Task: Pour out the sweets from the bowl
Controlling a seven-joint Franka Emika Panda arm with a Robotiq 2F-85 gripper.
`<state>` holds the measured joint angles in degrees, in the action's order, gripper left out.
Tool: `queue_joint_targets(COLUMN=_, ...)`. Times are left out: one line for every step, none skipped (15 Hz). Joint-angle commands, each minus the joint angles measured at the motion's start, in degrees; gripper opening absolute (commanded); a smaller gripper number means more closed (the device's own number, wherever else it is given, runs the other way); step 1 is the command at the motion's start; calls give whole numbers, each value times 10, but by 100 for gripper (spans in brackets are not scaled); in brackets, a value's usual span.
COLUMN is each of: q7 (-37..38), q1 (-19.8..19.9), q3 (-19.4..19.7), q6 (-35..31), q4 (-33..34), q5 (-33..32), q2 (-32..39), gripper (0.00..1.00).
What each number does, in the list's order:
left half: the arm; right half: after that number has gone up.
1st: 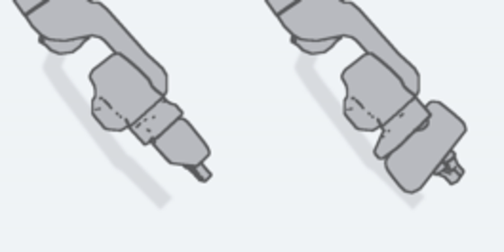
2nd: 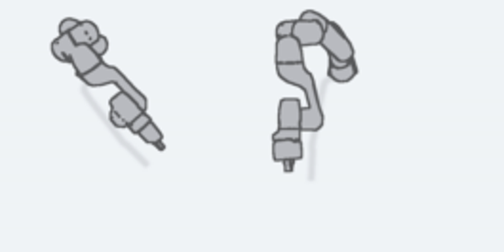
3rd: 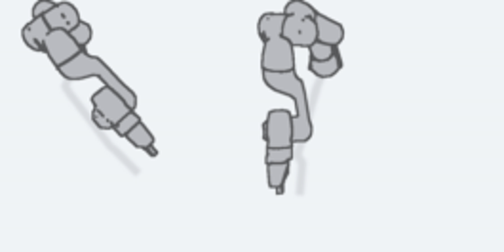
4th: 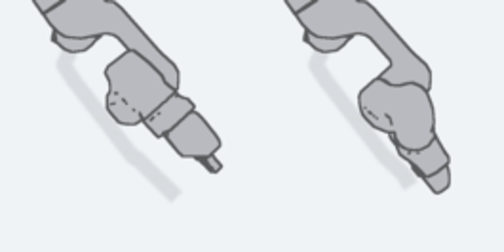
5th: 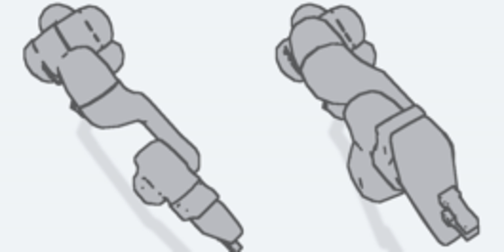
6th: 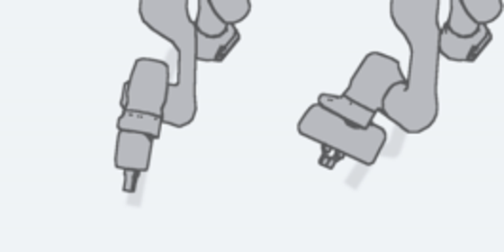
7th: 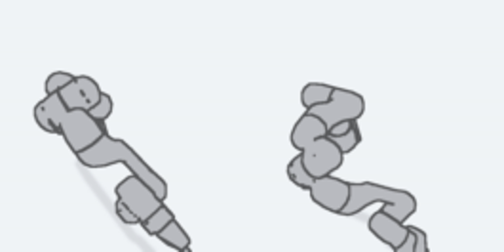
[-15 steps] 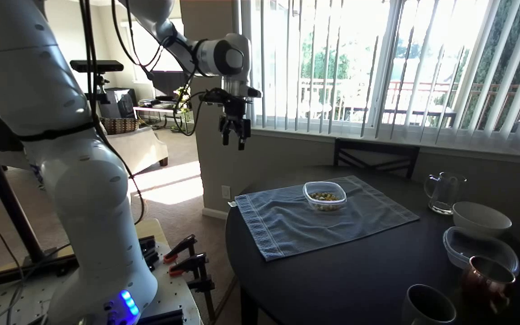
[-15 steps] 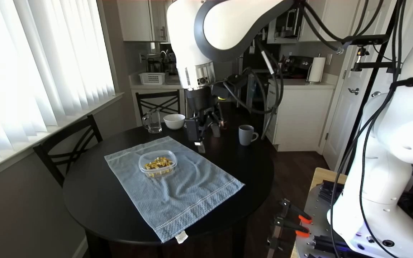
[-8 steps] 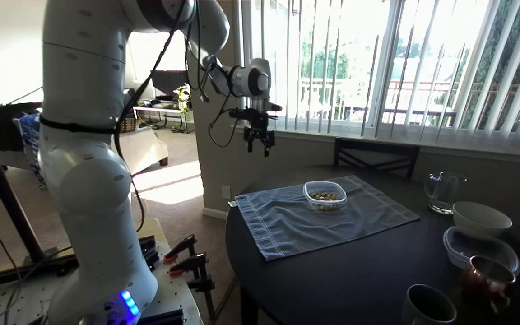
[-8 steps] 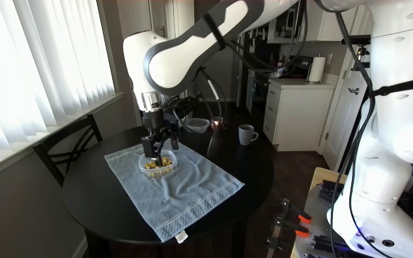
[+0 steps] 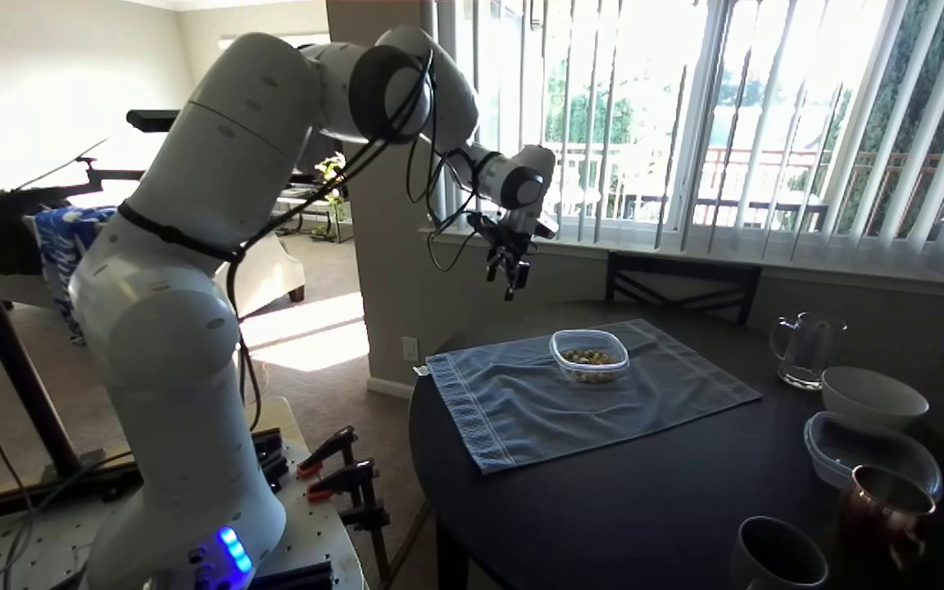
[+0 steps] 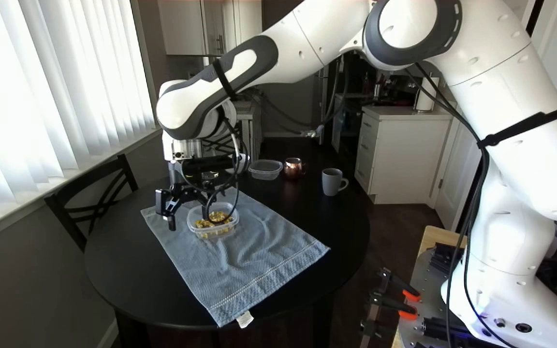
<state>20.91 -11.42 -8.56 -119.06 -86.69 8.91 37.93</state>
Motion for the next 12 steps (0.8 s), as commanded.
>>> queue_joint_targets(q7=84, q1=-14, q3=29, q6=-3, q4=74, q5=30, q2=58, gripper=100)
queue_joint_targets(q7=109, q1=-17, q3=36, q6=-7, q4=89, q5=33, q2=73, gripper=100)
queue_joint_targets(q7=132, q1=-21, q3=43, q6=-13, q4=106, q5=33, q2=90, gripper=100)
queue_joint_targets(q7=152, q1=-25, q3=50, q6=-16, q4=119, q5=32, q2=103, gripper=100)
queue_joint_targets(q7=175, q1=-30, q3=57, q6=-26, q4=134, q5=29, q2=119, gripper=100)
queue_joint_targets(q7=194, q1=-33, q3=61, q6=-30, q4=148, q5=26, q2=132, gripper=100)
queue_joint_targets(q7=214, q1=-35, q3=66, q6=-39, q4=164, q5=25, q2=147, gripper=100)
queue_joint_targets(q7=229, q1=-36, q3=69, q6=-47, q4=177, q5=24, q2=159, gripper=100)
queue_joint_targets(q7=240, q1=-34, q3=69, q6=-58, q4=186, q5=27, q2=163, gripper=100)
queue_joint_targets(q7=252, q1=-35, q3=74, q6=-72, q4=195, q5=22, q2=168, gripper=100)
queue_joint_targets(q7=261, q1=-39, q3=85, q6=-87, q4=203, q5=9, q2=170, gripper=100)
queue_joint_targets(q7=268, q1=-45, q3=98, q6=-97, q4=213, q5=-8, q2=173, gripper=100)
